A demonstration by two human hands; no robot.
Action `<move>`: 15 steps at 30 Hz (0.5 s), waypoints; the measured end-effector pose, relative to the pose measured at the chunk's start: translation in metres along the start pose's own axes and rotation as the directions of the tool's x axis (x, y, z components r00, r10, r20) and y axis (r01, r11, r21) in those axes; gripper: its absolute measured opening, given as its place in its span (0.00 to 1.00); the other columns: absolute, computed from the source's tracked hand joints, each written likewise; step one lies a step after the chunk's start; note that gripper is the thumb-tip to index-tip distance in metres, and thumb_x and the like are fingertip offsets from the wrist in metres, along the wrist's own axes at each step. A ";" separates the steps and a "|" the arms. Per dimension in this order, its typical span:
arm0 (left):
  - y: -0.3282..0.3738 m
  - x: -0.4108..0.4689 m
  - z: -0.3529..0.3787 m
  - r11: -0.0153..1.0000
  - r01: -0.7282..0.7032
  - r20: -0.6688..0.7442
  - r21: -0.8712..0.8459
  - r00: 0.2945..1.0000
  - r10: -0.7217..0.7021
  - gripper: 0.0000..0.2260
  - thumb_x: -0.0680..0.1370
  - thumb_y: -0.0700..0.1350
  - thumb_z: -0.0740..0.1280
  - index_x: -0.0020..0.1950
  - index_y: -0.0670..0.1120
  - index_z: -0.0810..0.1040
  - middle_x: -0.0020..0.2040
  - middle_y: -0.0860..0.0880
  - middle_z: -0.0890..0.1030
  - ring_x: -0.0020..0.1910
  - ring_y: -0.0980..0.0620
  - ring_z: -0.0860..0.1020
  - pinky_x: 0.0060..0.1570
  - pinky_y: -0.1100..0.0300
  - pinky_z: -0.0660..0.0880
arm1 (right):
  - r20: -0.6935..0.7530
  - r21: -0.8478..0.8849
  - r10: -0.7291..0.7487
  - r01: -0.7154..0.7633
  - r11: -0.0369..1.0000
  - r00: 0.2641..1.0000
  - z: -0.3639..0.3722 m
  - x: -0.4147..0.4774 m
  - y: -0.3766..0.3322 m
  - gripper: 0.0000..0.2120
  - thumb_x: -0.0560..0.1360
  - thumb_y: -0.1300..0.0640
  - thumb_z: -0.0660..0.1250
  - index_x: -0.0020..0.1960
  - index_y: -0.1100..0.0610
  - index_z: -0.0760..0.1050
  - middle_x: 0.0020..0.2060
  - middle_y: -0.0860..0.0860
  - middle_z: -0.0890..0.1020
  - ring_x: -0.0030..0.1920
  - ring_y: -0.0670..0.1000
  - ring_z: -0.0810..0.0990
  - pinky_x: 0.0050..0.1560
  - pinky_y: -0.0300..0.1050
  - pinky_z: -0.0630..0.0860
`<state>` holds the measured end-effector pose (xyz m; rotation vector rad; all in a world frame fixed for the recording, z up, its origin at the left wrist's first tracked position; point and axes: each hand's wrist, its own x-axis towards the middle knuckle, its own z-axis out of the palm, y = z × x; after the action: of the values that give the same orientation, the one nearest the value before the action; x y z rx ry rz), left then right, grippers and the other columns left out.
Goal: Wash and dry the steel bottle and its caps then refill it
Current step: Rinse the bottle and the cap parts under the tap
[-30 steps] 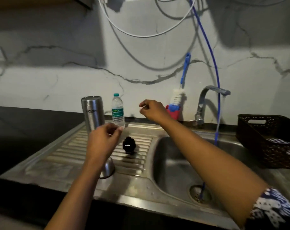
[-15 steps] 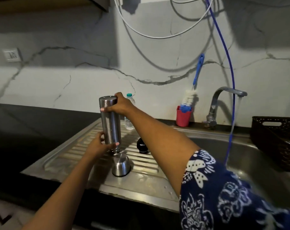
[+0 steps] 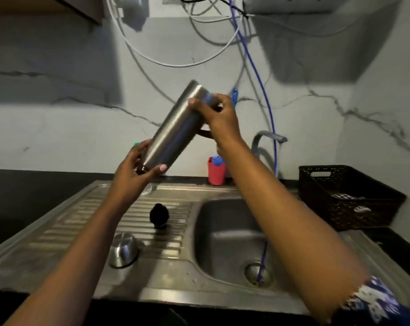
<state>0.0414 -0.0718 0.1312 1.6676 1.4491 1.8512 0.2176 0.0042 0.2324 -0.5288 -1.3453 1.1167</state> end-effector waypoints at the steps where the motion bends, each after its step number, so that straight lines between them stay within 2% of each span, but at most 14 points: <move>1: 0.003 -0.001 0.020 0.996 0.025 0.030 -0.080 0.999 -0.023 0.29 0.65 0.47 0.78 0.64 0.59 0.72 0.56 0.54 0.79 0.49 0.61 0.79 0.46 0.68 0.76 | -0.040 0.037 0.021 -0.020 0.999 0.999 -0.027 0.000 -0.003 0.24 0.68 0.55 0.76 0.59 0.54 0.69 0.55 0.54 0.76 0.55 0.55 0.78 0.44 0.55 0.82; 3: -0.001 -0.007 0.063 0.941 0.168 0.074 -0.294 0.986 -0.152 0.30 0.64 0.46 0.77 0.64 0.53 0.73 0.54 0.53 0.79 0.47 0.59 0.79 0.46 0.61 0.78 | -0.114 0.090 0.087 -0.077 0.993 0.990 -0.079 -0.003 -0.001 0.23 0.69 0.55 0.74 0.60 0.53 0.69 0.59 0.55 0.75 0.56 0.56 0.78 0.44 0.53 0.82; 5: -0.011 -0.017 0.108 0.801 0.338 0.163 -0.495 0.941 -0.296 0.26 0.65 0.43 0.73 0.62 0.49 0.74 0.53 0.51 0.80 0.45 0.57 0.81 0.44 0.57 0.79 | -0.205 0.124 0.163 -0.139 0.982 0.965 -0.122 -0.008 0.011 0.23 0.70 0.56 0.74 0.61 0.53 0.68 0.59 0.56 0.75 0.55 0.56 0.79 0.45 0.54 0.81; 7: -0.028 -0.027 0.151 0.661 0.438 0.229 -0.610 0.895 -0.382 0.18 0.68 0.38 0.71 0.57 0.47 0.76 0.48 0.50 0.82 0.40 0.56 0.82 0.39 0.61 0.79 | -0.304 0.145 0.220 -0.183 0.972 0.927 -0.161 -0.014 0.029 0.22 0.70 0.57 0.73 0.60 0.54 0.69 0.56 0.56 0.76 0.50 0.54 0.79 0.42 0.53 0.80; 10: -0.051 -0.034 0.199 0.526 0.555 0.281 -0.645 0.812 -0.511 0.10 0.75 0.31 0.64 0.51 0.43 0.76 0.40 0.48 0.83 0.32 0.57 0.81 0.33 0.66 0.78 | -0.392 0.148 0.290 -0.251 0.957 0.873 -0.206 -0.023 0.060 0.22 0.71 0.58 0.72 0.61 0.55 0.68 0.57 0.56 0.75 0.53 0.56 0.77 0.37 0.51 0.77; 12: -0.062 -0.035 0.220 0.447 0.626 0.315 -0.639 0.743 -0.590 0.08 0.77 0.31 0.62 0.46 0.43 0.75 0.32 0.50 0.83 0.29 0.57 0.81 0.31 0.64 0.79 | -0.433 0.169 0.321 -0.274 0.947 0.842 -0.232 -0.024 0.080 0.25 0.71 0.58 0.72 0.65 0.57 0.66 0.61 0.57 0.73 0.55 0.56 0.75 0.36 0.51 0.78; 15: -0.079 -0.033 0.240 0.392 0.665 0.340 -0.635 0.697 -0.632 0.07 0.78 0.32 0.61 0.46 0.41 0.76 0.30 0.50 0.83 0.29 0.55 0.81 0.30 0.63 0.79 | -0.478 0.204 0.349 -0.284 0.937 0.806 -0.255 -0.022 0.107 0.26 0.72 0.57 0.71 0.67 0.58 0.65 0.61 0.56 0.72 0.55 0.55 0.74 0.37 0.50 0.77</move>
<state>0.2258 0.0580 0.0118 0.5767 0.9013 1.5441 0.4241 0.1036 0.0765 -0.9125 -0.7325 1.2109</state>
